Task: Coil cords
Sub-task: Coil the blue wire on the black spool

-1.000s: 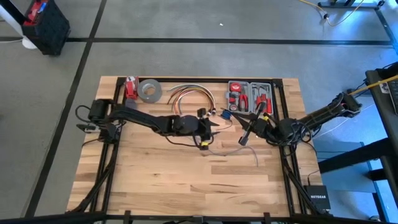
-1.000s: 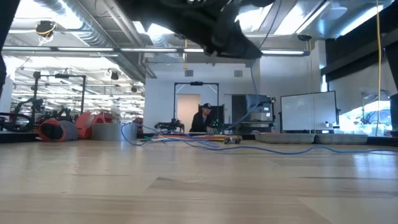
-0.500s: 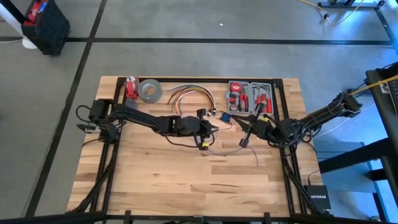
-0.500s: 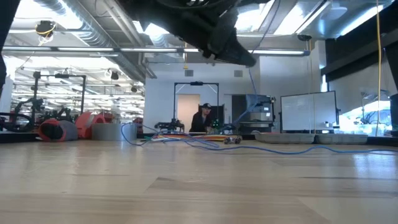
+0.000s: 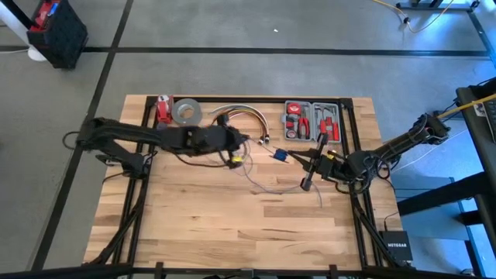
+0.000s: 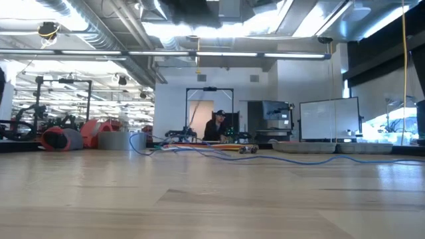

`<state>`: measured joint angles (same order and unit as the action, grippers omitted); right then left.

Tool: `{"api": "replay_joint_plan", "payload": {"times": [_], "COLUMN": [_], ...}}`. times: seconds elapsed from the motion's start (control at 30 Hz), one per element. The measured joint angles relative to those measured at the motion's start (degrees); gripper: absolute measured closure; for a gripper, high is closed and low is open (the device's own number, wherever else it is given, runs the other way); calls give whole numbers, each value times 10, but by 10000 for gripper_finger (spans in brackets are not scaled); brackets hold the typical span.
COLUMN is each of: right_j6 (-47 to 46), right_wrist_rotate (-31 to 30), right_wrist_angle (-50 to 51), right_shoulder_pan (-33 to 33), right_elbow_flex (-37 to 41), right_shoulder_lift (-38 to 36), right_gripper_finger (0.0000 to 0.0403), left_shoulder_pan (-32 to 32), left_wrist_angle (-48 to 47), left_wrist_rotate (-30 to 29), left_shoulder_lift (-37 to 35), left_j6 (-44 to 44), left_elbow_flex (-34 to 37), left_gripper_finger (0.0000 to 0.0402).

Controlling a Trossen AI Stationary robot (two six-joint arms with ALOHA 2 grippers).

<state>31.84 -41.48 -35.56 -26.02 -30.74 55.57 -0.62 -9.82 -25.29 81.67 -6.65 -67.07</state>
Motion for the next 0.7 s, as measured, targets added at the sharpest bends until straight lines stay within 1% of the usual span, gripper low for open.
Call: {"api": "replay_joint_plan", "payload": {"times": [0.1, 0.17, 0.23, 0.33, 0.5, 0.7], "right_j6": [3, 3, 2, -1, -21, -56], "right_wrist_rotate": [-11, -14, -17, -26, -27, -29], "right_wrist_angle": [13, 18, 18, 19, 14, 9], "right_shoulder_pan": [23, 41, 59, 85, 120, 134], "right_elbow_flex": [0, 0, 0, 0, 0, 0], "right_shoulder_lift": [17, 28, 43, 67, 97, 103], "right_gripper_finger": [399, 399, 399, 399, 400, 400], "left_shoulder_pan": [4, 3, -3, -11, -32, -46], "left_wrist_angle": [8, 16, 36, 74, 147, 260], "left_wrist_rotate": [64, 83, 85, 93, 106, 105], "left_shoulder_lift": [-48, -59, -60, -45, 6, 80], "left_j6": [35, 53, 72, 88, 97, 105], "left_elbow_flex": [0, 0, 0, 0, 0, 0], "left_gripper_finger": [399, 399, 399, 400, 400, 400]}}
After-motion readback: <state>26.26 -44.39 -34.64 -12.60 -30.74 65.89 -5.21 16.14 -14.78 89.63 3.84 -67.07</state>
